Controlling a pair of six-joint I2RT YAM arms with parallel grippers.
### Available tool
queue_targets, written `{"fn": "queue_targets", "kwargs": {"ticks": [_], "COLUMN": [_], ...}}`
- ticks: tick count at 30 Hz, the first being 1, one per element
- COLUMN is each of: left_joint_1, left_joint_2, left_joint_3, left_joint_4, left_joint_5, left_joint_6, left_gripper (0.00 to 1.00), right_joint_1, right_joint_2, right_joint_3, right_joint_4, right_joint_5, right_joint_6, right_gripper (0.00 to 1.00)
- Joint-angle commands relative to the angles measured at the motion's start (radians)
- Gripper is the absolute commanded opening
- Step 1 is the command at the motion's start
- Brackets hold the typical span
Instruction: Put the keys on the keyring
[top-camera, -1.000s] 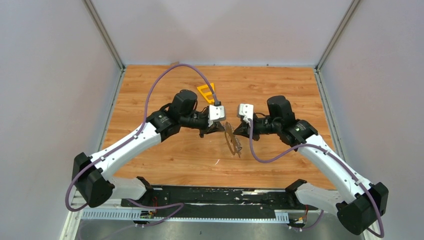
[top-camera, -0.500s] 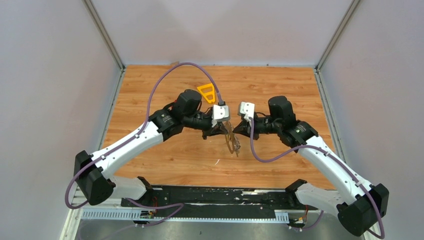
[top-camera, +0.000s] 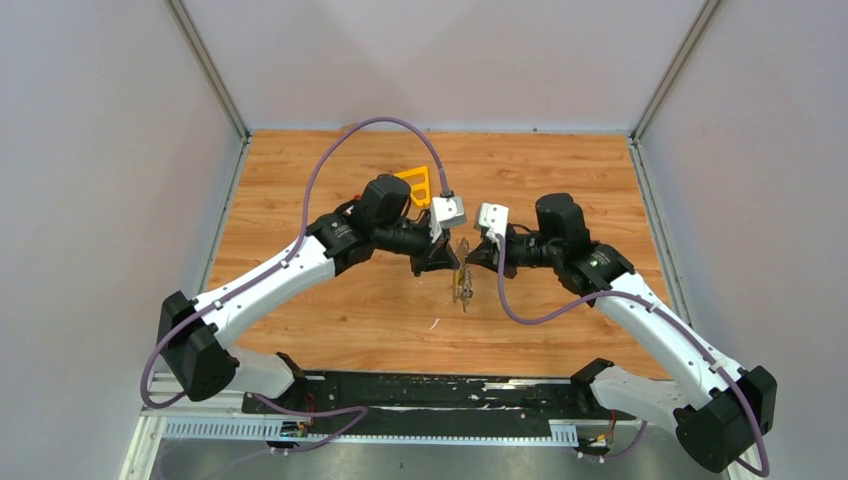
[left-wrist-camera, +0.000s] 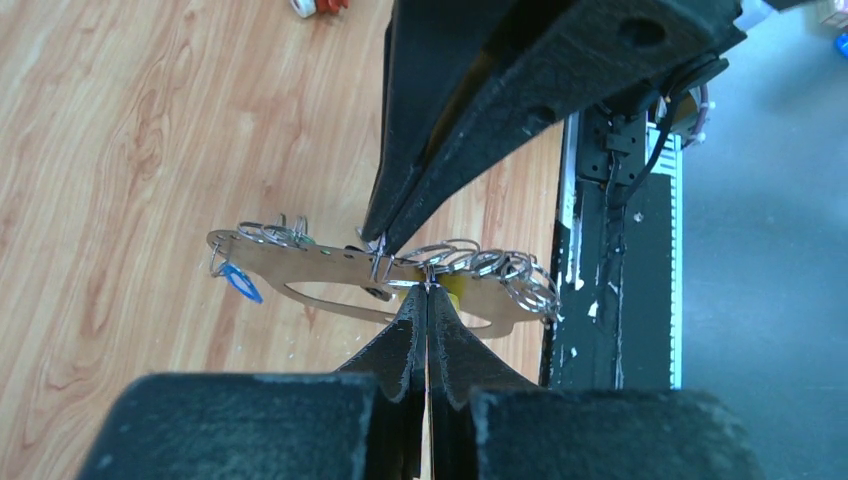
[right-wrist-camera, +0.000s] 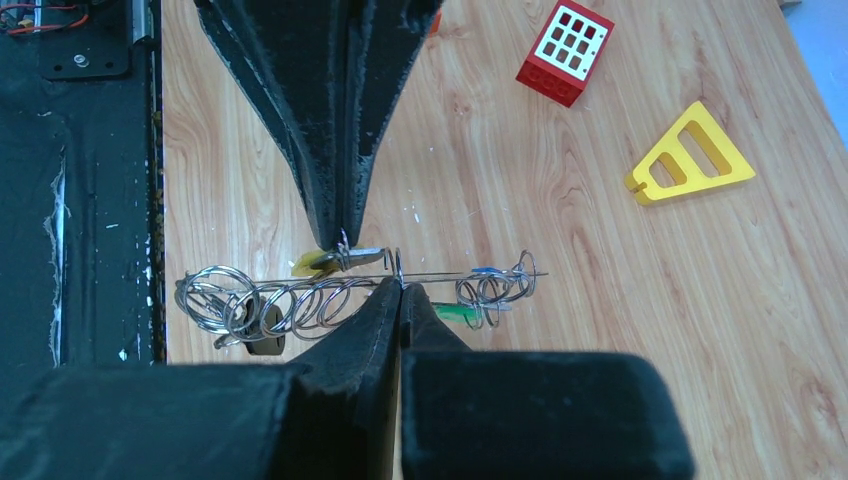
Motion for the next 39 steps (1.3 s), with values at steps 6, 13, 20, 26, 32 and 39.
{"fn": "queue_targets", "kwargs": {"ticks": [6, 13, 20, 26, 32, 39], "left_joint_1": [-0.004, -0.004, -0.004, -0.004, -0.005, -0.004], "left_joint_2": [0.052, 0.057, 0.056, 0.065, 0.073, 0.032], "left_joint_3": [0.078, 0.083, 0.098, 0.121, 0.127, 0.121], "left_joint_4": [0.038, 0.033, 0.014, -0.005, -0.029, -0.095], "left_joint_5": [-0.020, -0.065, -0.077, -0.079, -0.074, -0.040], "left_joint_6": [-0.087, -0.072, -0.054, -0.039, -0.024, 0.045], "left_gripper": [0.00, 0.00, 0.00, 0.00, 0.00, 0.00], "right_joint_1": [0.009, 0.010, 0.011, 0.015, 0.016, 0.017], "right_joint_2": [-0.026, -0.026, -0.024, -0.022, -0.027, -0.026], "right_joint_3": [-0.006, -0.008, -0.007, -0.009, -0.010, -0.013], "right_joint_4": [0.066, 0.063, 0.061, 0.060, 0.060, 0.061], "right_joint_5": [0.007, 0.008, 0.010, 0.014, 0.018, 0.025], "right_joint_6": [0.008, 0.002, -0.003, -0.010, -0.012, -0.017], "right_gripper": [0.00, 0.00, 0.00, 0.00, 0.00, 0.00]}}
